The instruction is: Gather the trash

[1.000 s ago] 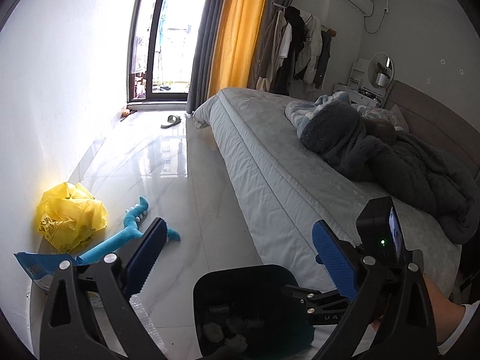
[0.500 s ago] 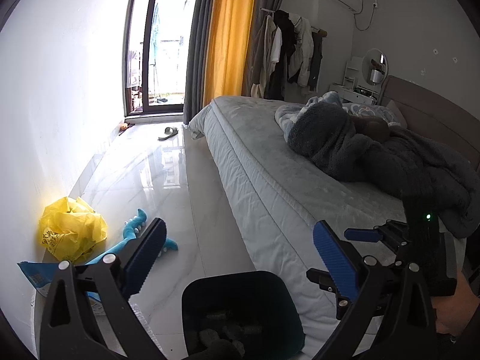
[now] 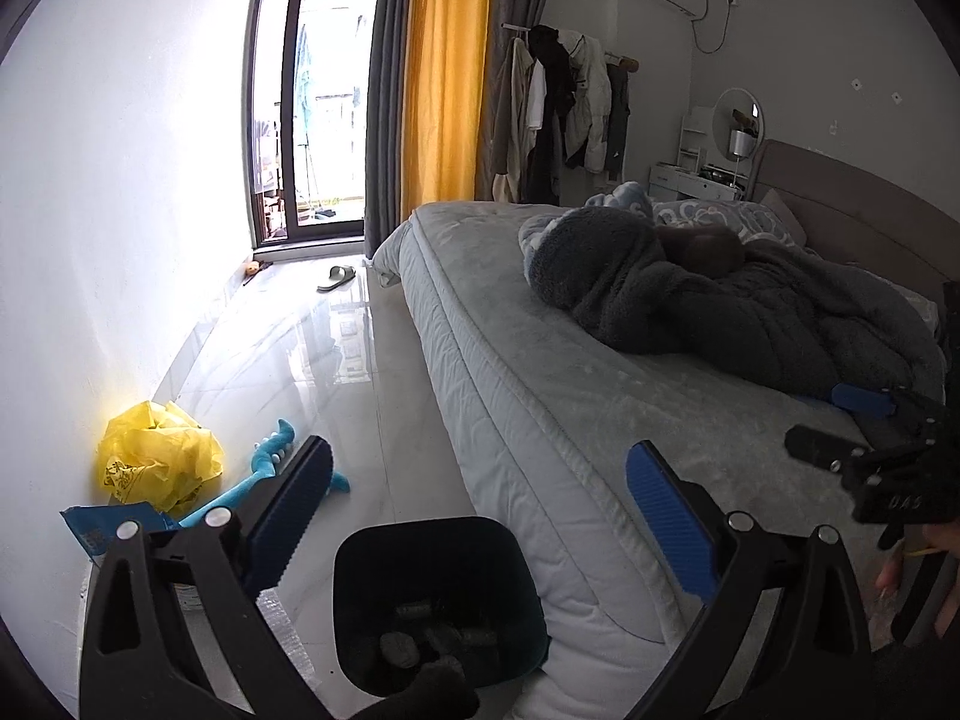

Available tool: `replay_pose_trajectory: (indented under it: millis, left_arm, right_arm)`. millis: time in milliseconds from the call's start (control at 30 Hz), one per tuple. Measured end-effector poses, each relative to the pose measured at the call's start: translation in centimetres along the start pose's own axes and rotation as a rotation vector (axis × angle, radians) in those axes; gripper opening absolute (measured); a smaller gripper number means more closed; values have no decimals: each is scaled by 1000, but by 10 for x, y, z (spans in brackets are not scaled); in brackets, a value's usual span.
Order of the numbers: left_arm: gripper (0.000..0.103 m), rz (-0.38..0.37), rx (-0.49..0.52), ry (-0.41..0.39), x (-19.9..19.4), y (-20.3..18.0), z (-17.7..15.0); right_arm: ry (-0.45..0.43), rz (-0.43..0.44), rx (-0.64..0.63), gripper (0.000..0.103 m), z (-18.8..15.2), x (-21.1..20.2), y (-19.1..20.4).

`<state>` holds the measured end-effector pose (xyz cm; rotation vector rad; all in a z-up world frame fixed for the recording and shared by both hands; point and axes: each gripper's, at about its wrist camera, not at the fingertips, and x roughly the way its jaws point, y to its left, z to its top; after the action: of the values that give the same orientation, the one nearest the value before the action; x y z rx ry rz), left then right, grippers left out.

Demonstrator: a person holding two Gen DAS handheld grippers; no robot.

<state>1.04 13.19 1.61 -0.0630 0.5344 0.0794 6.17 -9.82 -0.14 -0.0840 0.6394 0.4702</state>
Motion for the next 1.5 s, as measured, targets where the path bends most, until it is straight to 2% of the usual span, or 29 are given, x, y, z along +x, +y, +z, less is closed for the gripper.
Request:
replay_pose_trajectory:
  millis: [100, 233, 367, 567, 733, 1033, 1500]
  left_arm:
    - [100, -25, 12, -17, -22, -15, -5]
    - [100, -20, 38, -36, -42, -24, -11]
    - [100, -14, 41, -44, -54, -23, -17]
    - [100, -17, 88, -69, -76, -32, -32]
    - [100, -26, 83, -85, -89, -33, -42]
    - [100, -20, 108, -70, -86, -38, -49]
    - [100, -34, 115, -58, -83, -38, -51]
  right_arm:
    - [-66, -32, 28, 100, -10, -49, -23]
    - [-109, -93, 72, 100, -30, -103, -54]
    - [-118, -127, 111, 100, -54, -136, -68]
    - [-124, -180, 126, 100, -90, -172, -69]
    - [-141, -166, 130, 100, -105, -181, -63]
    - [-177, -116, 144, 100, -112, -191, -67]
    - [-167, -123, 112, 100, -111, -187, -59]
